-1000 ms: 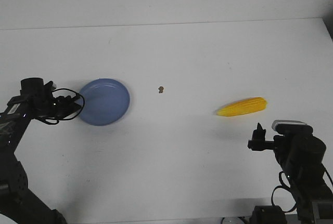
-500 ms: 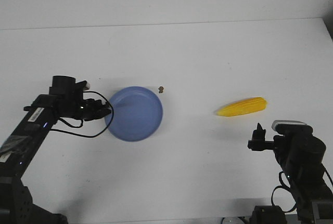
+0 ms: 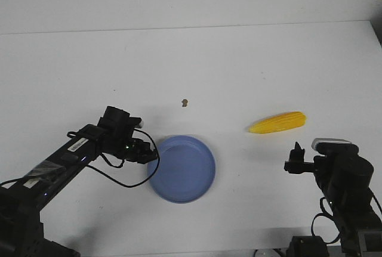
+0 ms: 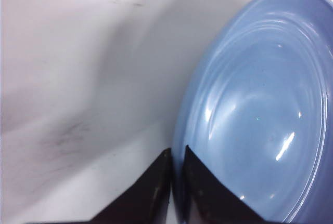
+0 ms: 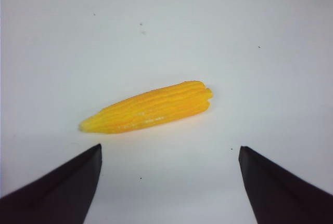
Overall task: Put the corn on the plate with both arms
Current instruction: 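Push the blue plate with the left gripper toward the table center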
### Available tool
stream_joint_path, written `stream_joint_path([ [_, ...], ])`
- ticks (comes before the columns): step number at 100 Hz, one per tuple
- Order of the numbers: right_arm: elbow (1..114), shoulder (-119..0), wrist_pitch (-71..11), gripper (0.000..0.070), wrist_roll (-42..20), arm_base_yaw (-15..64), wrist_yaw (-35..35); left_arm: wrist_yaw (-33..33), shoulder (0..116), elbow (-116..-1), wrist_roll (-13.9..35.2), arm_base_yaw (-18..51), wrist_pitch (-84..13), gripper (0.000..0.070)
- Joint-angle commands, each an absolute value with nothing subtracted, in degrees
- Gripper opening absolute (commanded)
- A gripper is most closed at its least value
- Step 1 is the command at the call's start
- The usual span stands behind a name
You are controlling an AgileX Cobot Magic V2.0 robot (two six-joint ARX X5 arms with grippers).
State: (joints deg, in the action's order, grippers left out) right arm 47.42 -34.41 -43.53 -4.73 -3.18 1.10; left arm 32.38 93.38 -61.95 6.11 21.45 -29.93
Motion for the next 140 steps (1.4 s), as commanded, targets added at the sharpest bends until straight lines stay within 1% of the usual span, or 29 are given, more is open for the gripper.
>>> stream_joint_path([
  [1,48.34,-34.57,-43.35,0.0554,-5.15,-3.33,0.99,32.53,94.43,-62.61,6.7,21.96,-28.95,0.001],
  [9,48.34,-34.57,-43.35,0.0554,-5.15,-3.33,0.99,32.21,94.43,-62.61,7.18,22.0,-28.21,0.001],
  [20,48.34,-34.57,-43.35,0.0554,-5.17,-3.33,0.99,28.73,94.5,-62.61,7.14,22.0,-28.12,0.0012],
  [25,48.34,-34.57,-43.35,0.0554,-5.15,-3.33,0.97,28.12,94.5,-62.61,7.14,22.0,-28.16,0.0012],
  [97,48.34,-34.57,-43.35,0.0554,-5.15,-3.33,0.84,28.42,94.94,-62.61,7.09,23.03,-25.89,0.0013],
  [133,48.34,-34.57,-43.35,0.0554,-5.15,-3.33,0.84,28.82,98.98,-62.61,6.96,23.29,-25.56,0.0016],
  [138,48.34,-34.57,-43.35,0.0554,-5.15,-3.33,0.84,28.95,99.18,-62.61,6.96,23.29,-25.58,0.0022],
  [140,48.34,-34.57,-43.35,0.0554,-5.15,-3.33,0.84,28.95,99.18,-62.61,6.96,23.29,-25.58,0.0035],
])
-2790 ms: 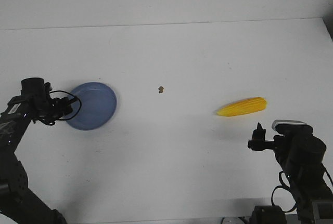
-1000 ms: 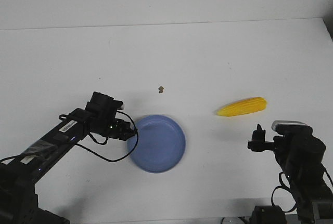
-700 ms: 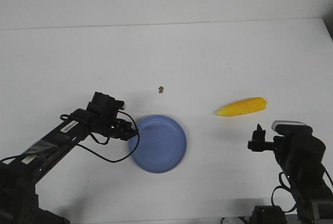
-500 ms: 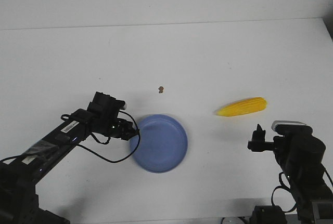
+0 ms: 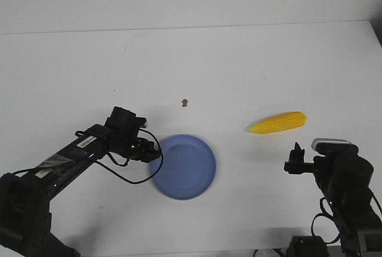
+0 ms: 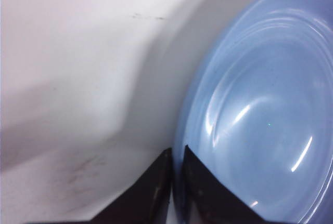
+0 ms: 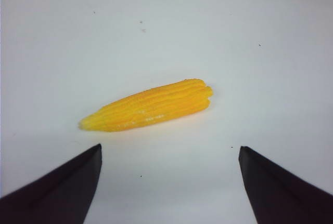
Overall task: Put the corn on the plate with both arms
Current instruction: 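Push the blue plate with the left gripper toward the table center, then lift the left gripper away from the plate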
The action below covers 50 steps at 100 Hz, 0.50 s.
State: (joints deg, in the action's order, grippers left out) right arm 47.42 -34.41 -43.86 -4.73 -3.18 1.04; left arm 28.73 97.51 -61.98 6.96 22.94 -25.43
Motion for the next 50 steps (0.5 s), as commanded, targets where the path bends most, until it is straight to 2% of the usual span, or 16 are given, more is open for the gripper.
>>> stream_joint_path([
  [1,48.34,-34.57,-43.35,0.0554,-5.15,-3.33,0.84,28.95,99.18,-62.61,6.96,23.29,-25.58,0.0046],
  [6,48.34,-34.57,-43.35,0.0554,-5.15,-3.33,0.84,29.06,99.18,-62.61,6.98,23.29,-25.58,0.0169],
  [15,48.34,-34.57,-43.35,0.0554,-5.15,-3.33,0.84,29.06,99.18,-62.61,7.11,23.27,-25.74,0.0483],
  [19,48.34,-34.57,-43.35,0.0554,-5.15,-3.33,0.84,29.06,99.15,-62.61,7.09,23.27,-25.74,0.0565],
  [22,48.34,-34.57,-43.35,0.0554,-5.15,-3.33,0.84,29.06,99.15,-62.61,6.98,23.27,-25.74,0.0591],
  [43,48.34,-34.57,-43.33,0.0554,-5.15,-3.36,0.86,29.87,99.02,-62.61,6.72,23.27,-25.54,0.0601],
  [50,48.34,-34.57,-43.33,0.0554,-5.15,-3.33,0.86,29.85,98.89,-62.61,6.63,23.2,-25.45,0.0669],
])
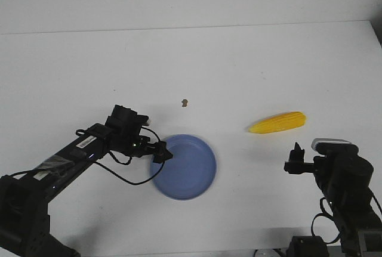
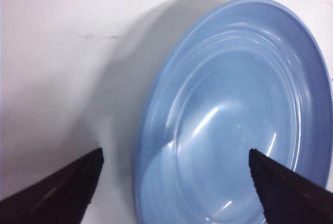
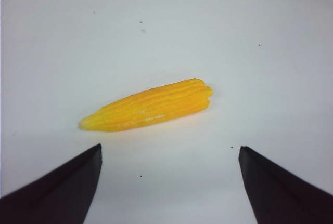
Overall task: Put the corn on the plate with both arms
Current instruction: 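Lift the left gripper away from the plate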
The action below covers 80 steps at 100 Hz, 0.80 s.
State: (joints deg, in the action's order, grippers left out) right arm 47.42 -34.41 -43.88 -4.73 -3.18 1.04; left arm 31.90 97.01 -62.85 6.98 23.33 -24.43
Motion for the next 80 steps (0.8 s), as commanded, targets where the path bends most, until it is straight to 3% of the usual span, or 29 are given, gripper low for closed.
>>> stream_joint_path([
  [1,48.34,-34.57,-43.33,0.0554,-5.15,-3.36,0.86,29.87,98.89,-62.61,6.66,23.2,-25.43,0.0679],
  [39,48.34,-34.57,-43.29,0.0554,-7.51,-3.36,0.86,28.42,92.47,-62.61,4.69,20.23,-25.36,0.07],
  [69,48.34,-34.61,-43.31,0.056,-11.2,-3.36,0.93,8.14,76.93,-62.61,2.11,13.41,-27.51,0.07],
  [80,48.34,-35.29,-43.07,0.0689,-13.69,-3.36,1.67,2.94,72.03,-62.61,1.23,11.29,-29.23,0.07],
])
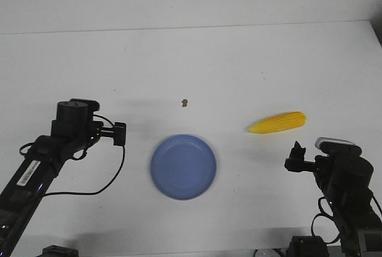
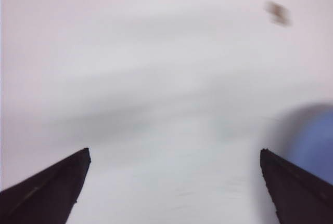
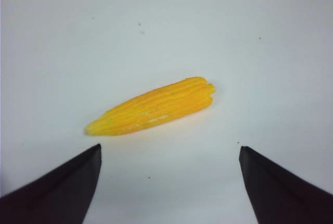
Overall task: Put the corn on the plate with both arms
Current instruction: 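Lift the left gripper away from the plate, then reach the right gripper down and grasp the yellow corn cob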
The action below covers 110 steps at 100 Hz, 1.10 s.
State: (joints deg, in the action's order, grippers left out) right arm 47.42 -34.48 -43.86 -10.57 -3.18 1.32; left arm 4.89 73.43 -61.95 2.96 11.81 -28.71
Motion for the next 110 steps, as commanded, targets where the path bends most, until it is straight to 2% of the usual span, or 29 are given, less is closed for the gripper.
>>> stream_joint_path([
  [1,48.34,-35.44,-43.05,0.07,-13.93,-3.38,1.74,2.92,71.7,-62.61,1.23,11.09,-29.34,0.07],
  [20,48.34,-41.21,-41.34,0.07,-19.09,-3.51,5.82,2.98,69.69,-62.61,1.26,8.99,-31.0,0.07],
  [30,48.34,-46.06,-38.46,0.07,-24.1,-3.99,7.9,3.07,69.78,-62.61,1.26,9.02,-31.2,0.07],
  [54,48.34,-58.89,-30.44,0.07,-38.15,-4.64,-0.51,4.95,69.78,-62.61,1.32,9.02,-31.16,0.07],
  [65,48.34,-63.35,-27.27,0.07,-41.98,-4.49,-2.48,4.99,69.78,-62.61,1.54,9.02,-31.16,0.07],
  [110,48.34,-75.13,-20.16,0.07,-44.62,-3.18,-1.89,6.68,69.78,-62.61,2.0,9.06,-30.44,0.07],
])
